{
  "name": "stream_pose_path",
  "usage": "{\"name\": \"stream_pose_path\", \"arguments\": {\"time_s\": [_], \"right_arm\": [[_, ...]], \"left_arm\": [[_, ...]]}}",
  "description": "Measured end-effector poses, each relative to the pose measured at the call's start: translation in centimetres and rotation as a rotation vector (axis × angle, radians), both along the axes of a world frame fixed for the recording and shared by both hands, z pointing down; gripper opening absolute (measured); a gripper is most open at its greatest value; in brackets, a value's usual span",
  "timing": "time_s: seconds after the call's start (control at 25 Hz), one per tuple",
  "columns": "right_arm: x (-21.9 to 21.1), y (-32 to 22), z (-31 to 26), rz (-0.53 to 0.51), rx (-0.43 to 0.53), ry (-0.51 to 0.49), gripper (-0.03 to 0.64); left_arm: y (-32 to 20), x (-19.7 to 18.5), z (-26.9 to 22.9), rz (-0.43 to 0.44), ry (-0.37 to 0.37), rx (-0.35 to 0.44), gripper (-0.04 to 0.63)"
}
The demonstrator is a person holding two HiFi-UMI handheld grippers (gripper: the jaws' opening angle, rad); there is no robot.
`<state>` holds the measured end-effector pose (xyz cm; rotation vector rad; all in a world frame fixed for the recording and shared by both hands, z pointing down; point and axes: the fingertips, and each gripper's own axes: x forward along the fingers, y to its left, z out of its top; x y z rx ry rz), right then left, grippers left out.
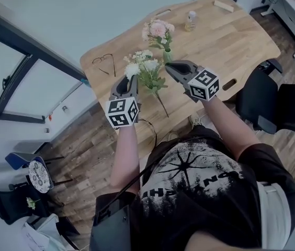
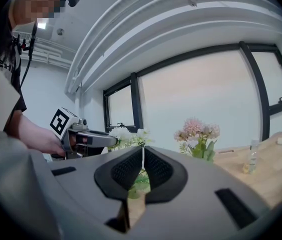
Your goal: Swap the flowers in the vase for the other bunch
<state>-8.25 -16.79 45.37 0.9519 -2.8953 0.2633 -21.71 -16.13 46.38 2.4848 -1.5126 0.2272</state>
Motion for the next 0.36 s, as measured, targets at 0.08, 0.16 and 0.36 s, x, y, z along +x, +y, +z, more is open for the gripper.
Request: {"name": "stream_pose_path", "arguments": {"time_s": [0.08,0.16,0.36], "right_arm": [[-0.06,0.18,-0.04,-0.004,0.006,0.003,0.026],[-0.01,0.32,-0.02,-0.003,0.009,0.004,0.026],[-0.26,0.62,-0.35,0.001,0.012,-0.004,0.026]], "left_arm": [[0.02,0.06,-0.11,0.004,-0.009,0.005,0.086],[0.15,0.14,-0.02,0.008,-0.012,0.006,0.086],[0.67,0.14,0.28,0.015,-0.013,-0.001,0.087]]}}
